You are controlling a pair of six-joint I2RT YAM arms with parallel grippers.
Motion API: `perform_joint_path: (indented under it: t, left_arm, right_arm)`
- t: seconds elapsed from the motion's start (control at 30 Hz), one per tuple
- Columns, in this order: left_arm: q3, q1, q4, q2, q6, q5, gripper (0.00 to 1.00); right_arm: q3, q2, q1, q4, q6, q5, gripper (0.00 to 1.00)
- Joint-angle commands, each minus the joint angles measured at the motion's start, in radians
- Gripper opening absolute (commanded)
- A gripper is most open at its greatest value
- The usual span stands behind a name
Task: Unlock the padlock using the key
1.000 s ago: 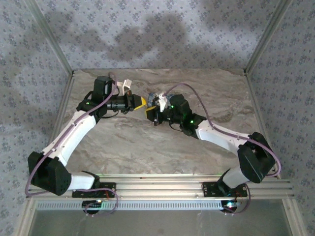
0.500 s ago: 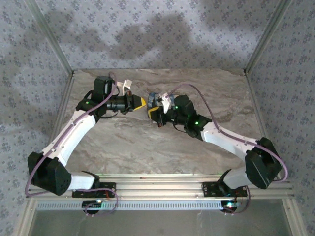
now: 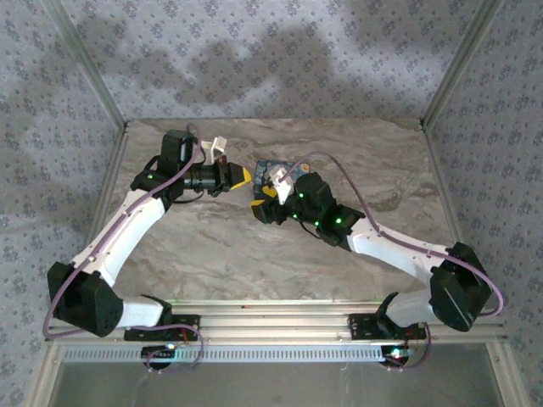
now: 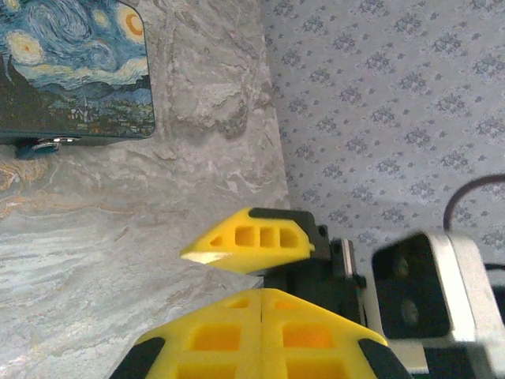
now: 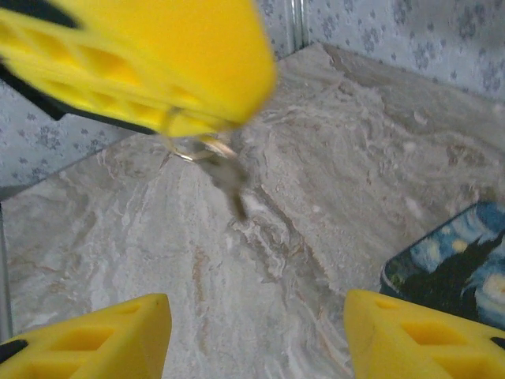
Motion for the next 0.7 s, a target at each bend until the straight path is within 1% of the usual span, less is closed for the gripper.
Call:
perform_joint_path:
  t: [0.0, 0.17, 0.43, 0.53, 0.6, 0.67]
  left_arm:
    - [0.024, -0.004, 0.013, -0.022, -0.028, 0.021, 0.00]
    - [0.022, -0.005, 0.012, -0.027, -0.037, 0.025, 0.00]
    - [0.026, -0.005, -0.009, -0.033, -0.029, 0.034, 0.00]
    - [0.024, -0.005, -0.012, -0.035, -0.026, 0.038, 0.00]
    - [0.025, -0.005, -0.016, -0.035, -0.025, 0.039, 0.00]
    - [0.025, -0.005, -0.019, -0.036, -0.022, 0.042, 0.00]
  right_arm:
    - [0.033, -0.015, 0.035, 0.041, -0.157, 0.074, 0.60]
    - [0.057, 0.014, 0.059, 0.060, -0.211, 0.120, 0.58]
    - [0.065, 0.045, 0.065, 0.122, -0.238, 0.168, 0.54]
    - [0.073, 0.055, 0.065, 0.129, -0.254, 0.172, 0.50]
    - [0.071, 0.058, 0.066, 0.136, -0.263, 0.173, 0.42]
    - [0.066, 0.058, 0.066, 0.143, -0.276, 0.176, 0.31]
